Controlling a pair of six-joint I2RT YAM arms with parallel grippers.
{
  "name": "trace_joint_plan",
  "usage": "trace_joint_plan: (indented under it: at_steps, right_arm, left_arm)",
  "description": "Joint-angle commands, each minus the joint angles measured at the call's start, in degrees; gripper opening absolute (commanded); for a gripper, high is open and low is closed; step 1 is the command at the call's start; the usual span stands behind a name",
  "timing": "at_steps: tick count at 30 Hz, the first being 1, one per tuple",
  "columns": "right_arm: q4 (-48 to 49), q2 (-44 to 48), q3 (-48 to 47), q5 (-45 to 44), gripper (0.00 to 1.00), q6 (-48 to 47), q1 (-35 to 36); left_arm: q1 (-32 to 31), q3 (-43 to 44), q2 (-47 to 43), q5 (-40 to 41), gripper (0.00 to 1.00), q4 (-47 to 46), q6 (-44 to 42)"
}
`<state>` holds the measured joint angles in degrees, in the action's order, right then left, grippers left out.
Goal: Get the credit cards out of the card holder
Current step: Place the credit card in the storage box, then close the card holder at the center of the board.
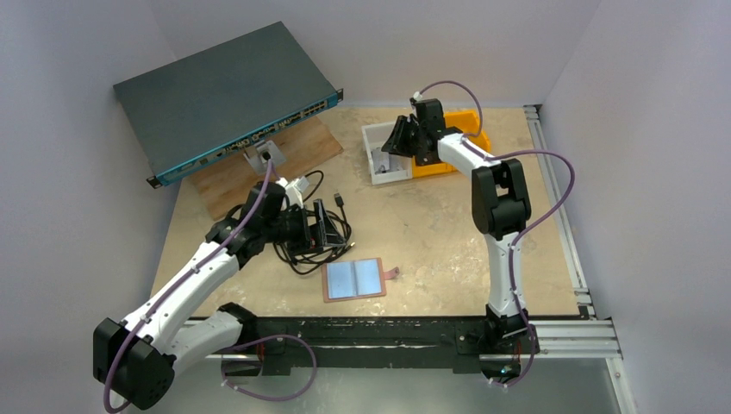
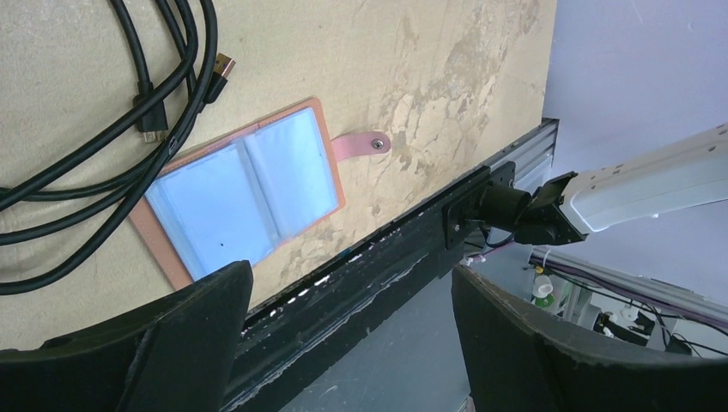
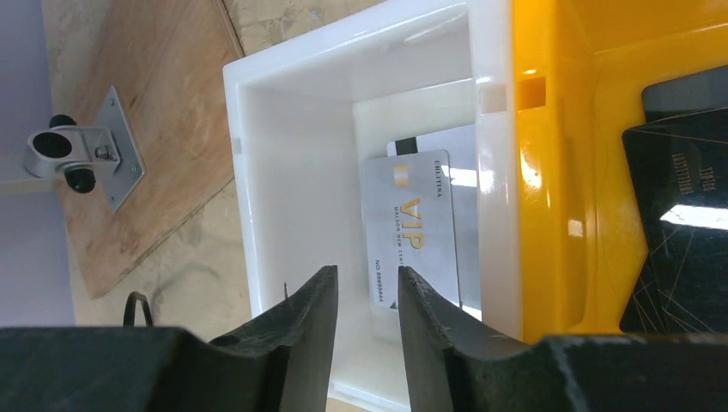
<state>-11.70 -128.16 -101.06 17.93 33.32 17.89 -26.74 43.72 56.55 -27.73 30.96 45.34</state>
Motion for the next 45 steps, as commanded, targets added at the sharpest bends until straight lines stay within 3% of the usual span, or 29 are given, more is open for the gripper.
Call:
trace_joint_plan:
  at_steps: [1, 10, 17, 29, 32, 36, 45]
  right_arm:
    - [-1.1, 3.1, -2.2, -1.5, 0.33, -1.0, 0.0]
    - [-1.7, 11.0, 4.6, -4.2, 0.42, -1.1, 0.0]
    - [1.1, 23.6, 19.2, -4.6, 0.54, -0.7, 0.0]
    - [1.2, 45.4, 40.0, -7.2, 0.6, 1.9, 0.0]
    - [0.6, 49.9, 44.0, -7.9, 0.6, 2.3, 0.0]
    - [0.1, 55.1, 48.6, -8.3, 0.6, 3.0, 0.0]
    - [-0.4, 62.1, 56.9, -6.4, 0.6, 4.4, 0.1]
  left_arm:
    - [-0.1, 0.8, 0.6, -0.7, 0.86, -1.8, -1.1]
    - [-3.9, 0.6, 3.1, 3.1, 0.86, -2.3, -0.3]
    - [-11.8, 1.8, 8.4, 8.8, 0.83, -4.1, 0.8]
    - [-27.6, 10.5, 21.3, 25.4, 0.74, 0.0, -1.4]
    - [-30.8, 13.4, 25.1, 29.3, 0.64, 1.6, -2.2]
    - [-33.7, 16.6, 30.1, 32.9, 0.54, 3.0, -3.4]
    - [-36.9, 20.4, 38.2, 36.8, 0.51, 3.8, -4.2]
